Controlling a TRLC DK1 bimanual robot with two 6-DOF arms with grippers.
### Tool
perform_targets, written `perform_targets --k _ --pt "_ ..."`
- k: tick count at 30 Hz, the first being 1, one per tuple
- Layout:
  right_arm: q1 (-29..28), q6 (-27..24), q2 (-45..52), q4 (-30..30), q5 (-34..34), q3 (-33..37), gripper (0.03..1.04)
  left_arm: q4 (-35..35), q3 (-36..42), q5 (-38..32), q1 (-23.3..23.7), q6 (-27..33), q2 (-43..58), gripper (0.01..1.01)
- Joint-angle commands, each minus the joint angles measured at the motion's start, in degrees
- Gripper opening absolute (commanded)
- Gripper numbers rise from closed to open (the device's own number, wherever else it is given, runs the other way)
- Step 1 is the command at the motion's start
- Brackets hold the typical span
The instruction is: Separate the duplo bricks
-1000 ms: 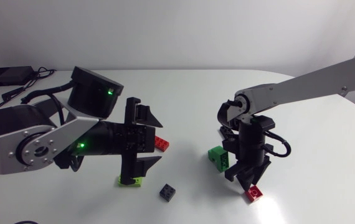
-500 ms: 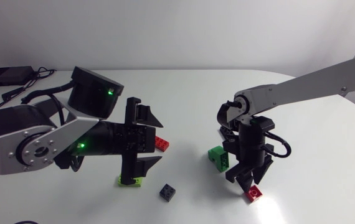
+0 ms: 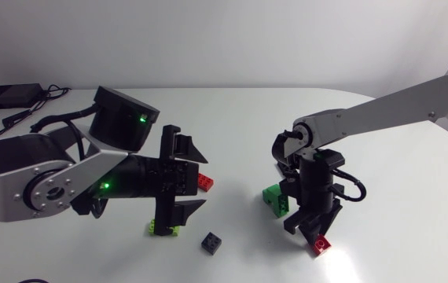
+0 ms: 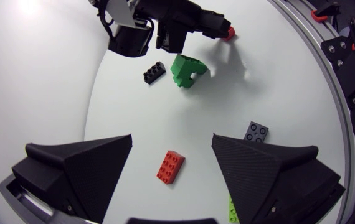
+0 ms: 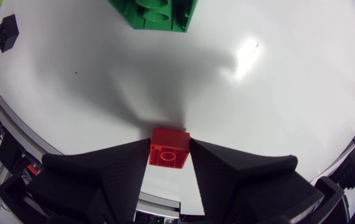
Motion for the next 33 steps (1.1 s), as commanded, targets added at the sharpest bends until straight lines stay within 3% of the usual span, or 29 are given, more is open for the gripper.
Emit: perform_targets --k 1,6,13,17,24,33 --pt "0.7 1.0 1.3 -0.5 0.4 -1.5 0.35 0.5 0.4 0.4 -0.3 0.6 1.0 0.89" --pt "0.1 0.9 0.2 -0.3 0.0 -0.4 0.33 0.5 0.6 0.4 -0.3 0.5 1.0 0.89" --pt "0.2 -2.0 -7.4 7.5 -3.0 0.2 0.33 0.5 0.6 0.4 -0.4 0.1 1.3 0.89" --pt "-3.0 -3.1 -9.6 16.7 -5.1 -0.6 0.32 0.5 0.4 0.3 -0.9 -0.4 1.8 0.89" --pt "-13.0 -9.4 -17.3 41.3 -13.0 -10.4 0.33 0.5 -0.7 -0.1 -1.3 -0.9 1.7 0.89" --pt "-26.7 -20.4 -22.7 57.0 -25.3 -25.9 0.33 0.6 -0.8 -0.6 -1.4 -1.4 2.3 0.89"
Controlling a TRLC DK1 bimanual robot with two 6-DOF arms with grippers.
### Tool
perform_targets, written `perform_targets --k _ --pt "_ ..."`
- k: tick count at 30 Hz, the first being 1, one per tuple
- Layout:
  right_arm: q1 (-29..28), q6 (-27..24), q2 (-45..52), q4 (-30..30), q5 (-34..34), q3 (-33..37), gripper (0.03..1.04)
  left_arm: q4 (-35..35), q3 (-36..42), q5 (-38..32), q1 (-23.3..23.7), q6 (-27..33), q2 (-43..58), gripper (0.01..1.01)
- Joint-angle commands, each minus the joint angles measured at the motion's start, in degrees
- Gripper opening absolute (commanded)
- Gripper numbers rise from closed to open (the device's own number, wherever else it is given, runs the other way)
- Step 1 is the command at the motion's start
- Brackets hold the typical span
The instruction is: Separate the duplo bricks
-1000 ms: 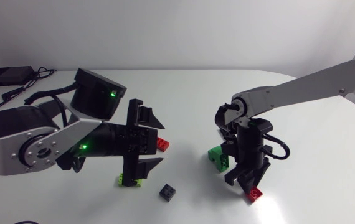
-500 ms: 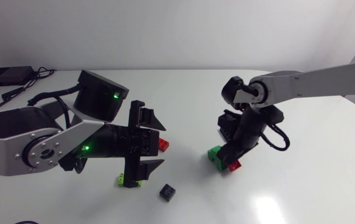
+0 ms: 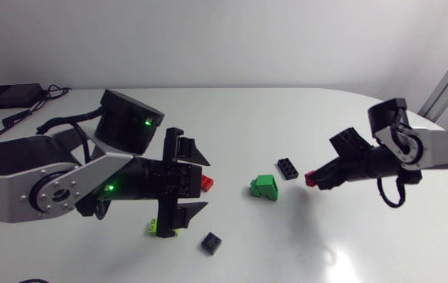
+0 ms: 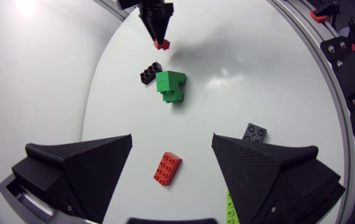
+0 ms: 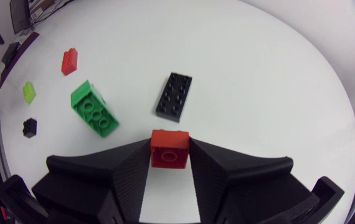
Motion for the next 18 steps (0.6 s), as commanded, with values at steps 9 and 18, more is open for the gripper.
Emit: perform_targets --k 9,18 --pt "-8.7 -8.8 -8.2 21.0 -7.3 -21.5 0.33 0.8 -0.8 -1.4 -1.9 -2.1 3.0 0.89" --pt "-10.3 -8.7 -6.6 30.3 -11.6 -25.8 0.33 1.0 -0.5 -3.4 -2.9 -3.2 3.4 0.892"
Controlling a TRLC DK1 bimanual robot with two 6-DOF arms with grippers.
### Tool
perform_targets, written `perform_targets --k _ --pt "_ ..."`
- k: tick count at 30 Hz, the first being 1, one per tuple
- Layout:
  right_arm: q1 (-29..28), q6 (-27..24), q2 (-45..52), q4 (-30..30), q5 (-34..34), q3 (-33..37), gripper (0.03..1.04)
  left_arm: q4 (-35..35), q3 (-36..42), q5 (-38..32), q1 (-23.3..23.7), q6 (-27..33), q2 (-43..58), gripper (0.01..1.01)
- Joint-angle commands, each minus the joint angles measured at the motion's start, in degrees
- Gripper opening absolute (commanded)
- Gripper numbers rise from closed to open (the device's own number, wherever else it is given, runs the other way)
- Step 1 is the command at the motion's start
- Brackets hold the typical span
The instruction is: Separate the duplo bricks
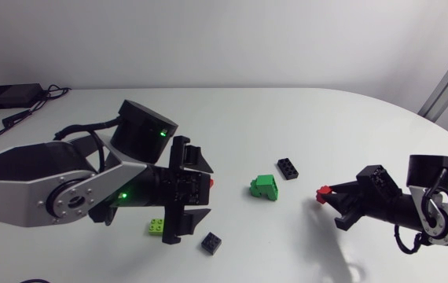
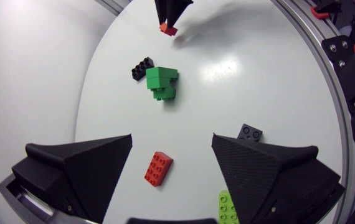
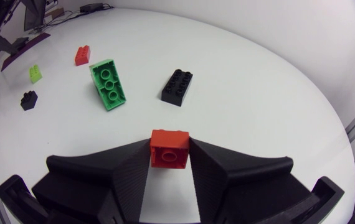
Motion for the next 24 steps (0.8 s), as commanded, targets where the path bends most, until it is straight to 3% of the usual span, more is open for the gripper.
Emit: perform_targets --k 1,13,14,19,21,24 --pt "-0.8 -1.4 2.4 2.3 -1.5 -1.7 0.33 0.8 -0.5 -0.6 -0.4 -1.4 0.9 0.892" --pt "-0.5 0.3 12.8 12.4 -3.2 -0.4 0.36 1.3 -1.2 -1.2 -0.4 -2.4 1.5 0.892" --pt "-0.4 0.4 12.7 12.4 -3.0 -0.3 0.4 1.4 -1.1 -1.2 -0.4 -2.4 1.7 0.892" --pt "-0.5 0.5 9.6 10.4 -2.8 0.3 0.84 1.6 -0.2 -1.2 -0.3 -2.4 2.1 0.892" --pt "-0.5 0.4 6.3 6.0 -2.6 1.7 0.93 1.6 0.3 -1.3 0.1 -2.1 2.3 0.892" --pt "0.2 -0.1 1.4 -3.5 -2.2 5.9 0.96 1.7 1.3 -1.3 0.5 -2.0 2.7 0.892"
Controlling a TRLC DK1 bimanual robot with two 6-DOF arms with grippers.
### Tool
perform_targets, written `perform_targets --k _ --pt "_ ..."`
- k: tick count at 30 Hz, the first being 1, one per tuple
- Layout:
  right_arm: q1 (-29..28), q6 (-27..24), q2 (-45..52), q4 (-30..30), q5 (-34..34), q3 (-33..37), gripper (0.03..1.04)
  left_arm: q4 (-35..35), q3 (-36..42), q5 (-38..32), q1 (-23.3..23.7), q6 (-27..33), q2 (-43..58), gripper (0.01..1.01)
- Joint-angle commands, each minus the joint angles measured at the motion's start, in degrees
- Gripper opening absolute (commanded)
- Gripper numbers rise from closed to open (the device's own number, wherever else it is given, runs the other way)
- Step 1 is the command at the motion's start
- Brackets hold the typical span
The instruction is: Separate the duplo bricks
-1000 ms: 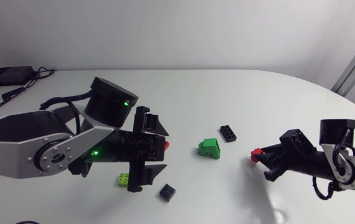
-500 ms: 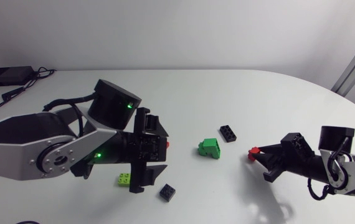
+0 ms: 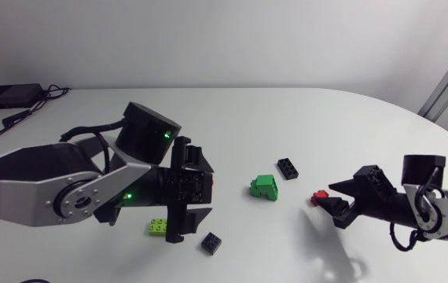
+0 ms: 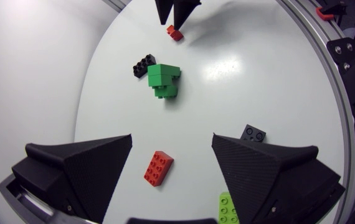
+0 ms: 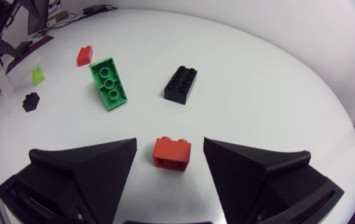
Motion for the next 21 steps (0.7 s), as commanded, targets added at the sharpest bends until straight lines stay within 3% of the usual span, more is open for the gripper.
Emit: perform_targets --k 1,5,11,15,21 --pt "1.0 -0.2 -4.4 -5.9 0.8 5.2 0.97 0.4 1.4 -0.1 0.4 -0.7 1.4 0.892" --pt "6.5 0.1 -5.2 -24.1 7.3 17.9 0.98 0.4 1.8 -0.1 0.5 -0.4 1.7 0.893" --pt "16.8 3.1 6.2 -47.8 22.5 37.4 0.98 0.4 1.2 -0.1 1.0 0.0 1.5 0.902" --pt "19.5 3.8 13.5 -56.0 30.0 43.1 0.98 0.4 0.5 -0.1 1.3 0.3 1.4 0.903" --pt "19.5 6.5 20.7 -64.1 33.4 49.0 0.96 1.1 -0.4 -0.1 1.9 0.7 1.2 0.907"
